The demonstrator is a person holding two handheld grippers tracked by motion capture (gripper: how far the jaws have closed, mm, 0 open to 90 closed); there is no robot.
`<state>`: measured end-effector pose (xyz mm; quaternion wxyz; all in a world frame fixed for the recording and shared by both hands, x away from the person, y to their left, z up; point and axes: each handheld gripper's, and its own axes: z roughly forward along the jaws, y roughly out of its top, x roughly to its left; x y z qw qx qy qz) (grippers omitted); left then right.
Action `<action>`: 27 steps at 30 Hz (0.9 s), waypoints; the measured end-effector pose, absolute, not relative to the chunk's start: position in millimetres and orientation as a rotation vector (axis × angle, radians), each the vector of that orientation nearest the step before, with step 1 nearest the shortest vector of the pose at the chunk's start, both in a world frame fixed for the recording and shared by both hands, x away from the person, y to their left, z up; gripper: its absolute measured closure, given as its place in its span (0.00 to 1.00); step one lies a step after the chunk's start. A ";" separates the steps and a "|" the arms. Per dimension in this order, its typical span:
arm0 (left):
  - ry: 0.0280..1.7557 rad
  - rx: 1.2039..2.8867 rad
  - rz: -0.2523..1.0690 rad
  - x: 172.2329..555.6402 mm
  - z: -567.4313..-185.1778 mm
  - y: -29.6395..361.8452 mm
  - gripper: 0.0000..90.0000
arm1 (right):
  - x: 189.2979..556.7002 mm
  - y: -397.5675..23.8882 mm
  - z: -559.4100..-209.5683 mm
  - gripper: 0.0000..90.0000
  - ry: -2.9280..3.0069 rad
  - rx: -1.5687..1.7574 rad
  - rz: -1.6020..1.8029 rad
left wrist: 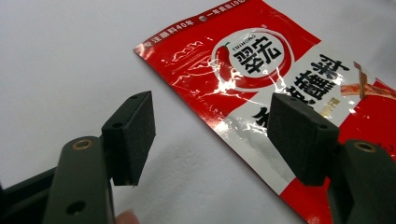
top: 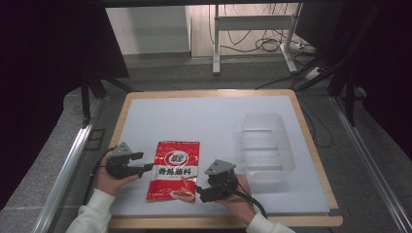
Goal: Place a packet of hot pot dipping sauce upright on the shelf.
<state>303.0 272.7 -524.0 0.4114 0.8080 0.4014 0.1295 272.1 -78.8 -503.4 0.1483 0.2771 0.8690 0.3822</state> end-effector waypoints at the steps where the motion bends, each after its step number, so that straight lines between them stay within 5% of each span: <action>1: 1.015 2.033 0.325 303.3 -524.2 273.0 0.36 | 271.5 -79.5 -501.3 0.12 2.491 0.773 1.097; 27: 1.009 2.010 0.335 300.9 -519.3 274.9 0.36 | 286.9 -92.7 -464.2 0.22 2.573 0.735 1.185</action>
